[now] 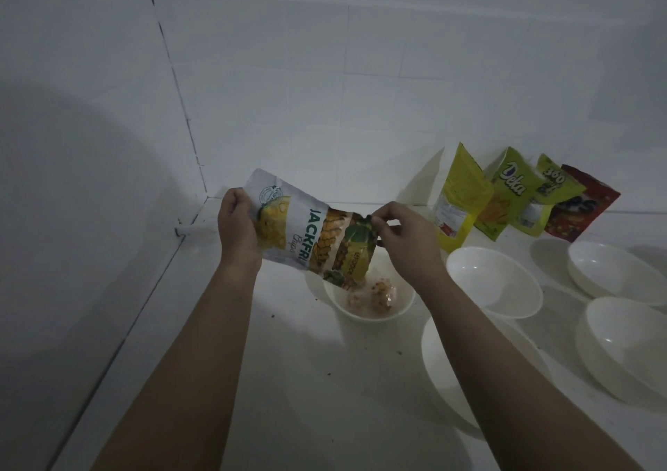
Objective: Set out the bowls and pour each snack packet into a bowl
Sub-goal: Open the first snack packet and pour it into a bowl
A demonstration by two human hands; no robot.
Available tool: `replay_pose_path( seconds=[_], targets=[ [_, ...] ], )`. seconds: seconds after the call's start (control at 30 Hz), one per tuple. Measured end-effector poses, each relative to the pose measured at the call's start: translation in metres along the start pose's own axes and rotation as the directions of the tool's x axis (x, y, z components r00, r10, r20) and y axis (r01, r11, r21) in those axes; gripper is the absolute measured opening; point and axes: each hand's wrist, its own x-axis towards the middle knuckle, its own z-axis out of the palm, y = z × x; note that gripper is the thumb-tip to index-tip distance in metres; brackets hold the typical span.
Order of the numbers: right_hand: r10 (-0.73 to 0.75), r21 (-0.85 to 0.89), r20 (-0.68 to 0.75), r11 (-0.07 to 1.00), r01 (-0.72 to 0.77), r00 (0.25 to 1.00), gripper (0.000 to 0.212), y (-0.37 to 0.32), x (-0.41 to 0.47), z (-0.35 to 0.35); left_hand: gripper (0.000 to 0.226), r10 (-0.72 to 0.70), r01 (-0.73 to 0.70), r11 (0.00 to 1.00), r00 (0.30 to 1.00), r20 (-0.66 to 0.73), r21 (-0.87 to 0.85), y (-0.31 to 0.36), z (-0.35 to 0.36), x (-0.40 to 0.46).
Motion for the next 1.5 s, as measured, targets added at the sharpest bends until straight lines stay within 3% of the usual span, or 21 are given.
replay_pose_path(
  seconds=[0.43, 1.5],
  targets=[
    [0.024, 0.036, 0.048, 0.999, -0.025, 0.999, 0.015, -0.002, 0.004, 0.006, 0.033, 0.007, -0.006, 1.000, 1.000, -0.018, 0.023, 0.000, -0.010, 0.003],
    [-0.030, 0.069, 0.003, 0.997, 0.030, 1.000, 0.016, -0.006, 0.012, 0.012, 0.037, 0.078, -0.078, 0.997, 0.997, 0.013, -0.008, 0.013, -0.012, 0.002]
  ],
)
